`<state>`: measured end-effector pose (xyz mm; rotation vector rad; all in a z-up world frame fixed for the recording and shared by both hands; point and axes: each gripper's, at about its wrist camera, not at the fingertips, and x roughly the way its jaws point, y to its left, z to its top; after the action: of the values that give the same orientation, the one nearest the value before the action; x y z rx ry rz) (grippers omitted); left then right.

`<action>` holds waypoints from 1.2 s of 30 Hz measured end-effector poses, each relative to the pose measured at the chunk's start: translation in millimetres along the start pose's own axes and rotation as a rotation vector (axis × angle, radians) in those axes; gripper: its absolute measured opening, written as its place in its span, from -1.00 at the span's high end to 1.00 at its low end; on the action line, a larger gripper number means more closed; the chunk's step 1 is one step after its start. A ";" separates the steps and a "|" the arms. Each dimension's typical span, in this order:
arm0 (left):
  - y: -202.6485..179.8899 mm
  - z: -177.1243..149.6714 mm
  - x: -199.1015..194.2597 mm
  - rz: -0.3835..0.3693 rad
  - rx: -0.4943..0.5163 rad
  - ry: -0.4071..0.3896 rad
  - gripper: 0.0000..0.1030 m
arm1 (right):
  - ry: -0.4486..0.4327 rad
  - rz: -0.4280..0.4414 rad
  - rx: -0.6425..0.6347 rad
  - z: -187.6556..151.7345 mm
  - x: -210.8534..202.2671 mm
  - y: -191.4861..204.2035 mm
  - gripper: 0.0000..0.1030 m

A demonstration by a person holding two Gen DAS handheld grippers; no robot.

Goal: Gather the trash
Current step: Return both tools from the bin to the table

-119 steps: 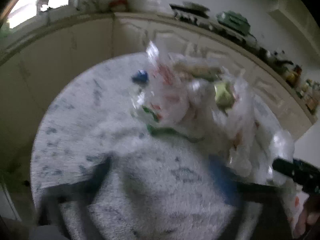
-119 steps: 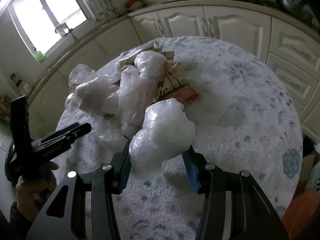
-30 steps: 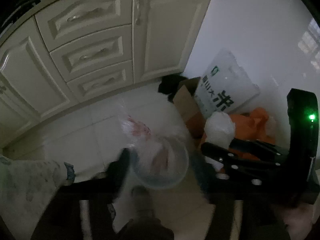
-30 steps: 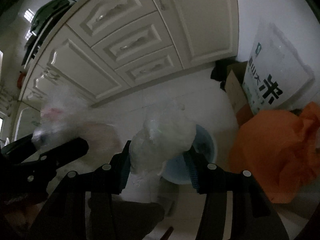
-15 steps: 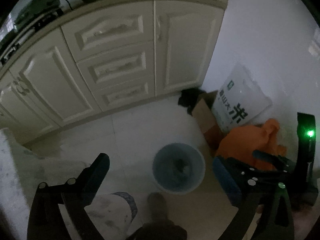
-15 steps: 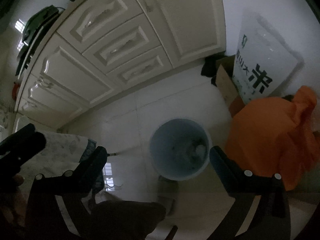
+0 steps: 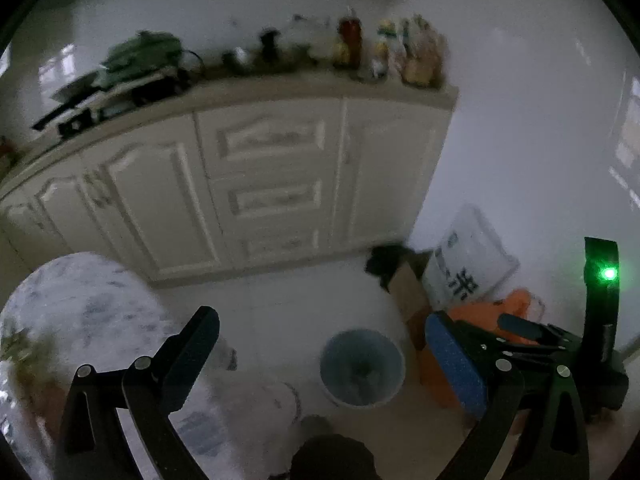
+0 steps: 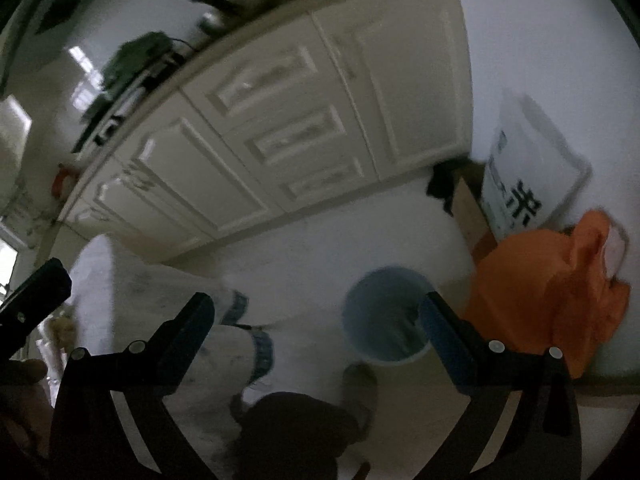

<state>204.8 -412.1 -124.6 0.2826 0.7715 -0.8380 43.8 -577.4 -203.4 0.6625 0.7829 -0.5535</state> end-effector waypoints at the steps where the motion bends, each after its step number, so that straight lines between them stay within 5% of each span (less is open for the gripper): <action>1: 8.4 -6.6 -19.0 0.011 -0.013 -0.024 -0.97 | -0.012 0.009 -0.016 -0.1 -6.9 11.2 -1.00; 18: 119.5 -144.0 -251.4 0.275 -0.261 -0.291 -0.99 | -0.140 0.172 -0.305 -38.2 -83.5 215.7 -1.00; 30: 139.7 -248.0 -357.7 0.471 -0.423 -0.333 -0.99 | -0.120 0.292 -0.523 -99.6 -80.3 340.7 -1.00; 36: 141.9 -273.1 -374.9 0.534 -0.488 -0.314 -0.99 | -0.083 0.325 -0.621 -132.0 -69.6 386.4 -1.00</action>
<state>16.9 30.1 -58.2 -0.0818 0.5434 -0.1666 200.8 -210.7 -91.9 0.1795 0.7001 -0.0257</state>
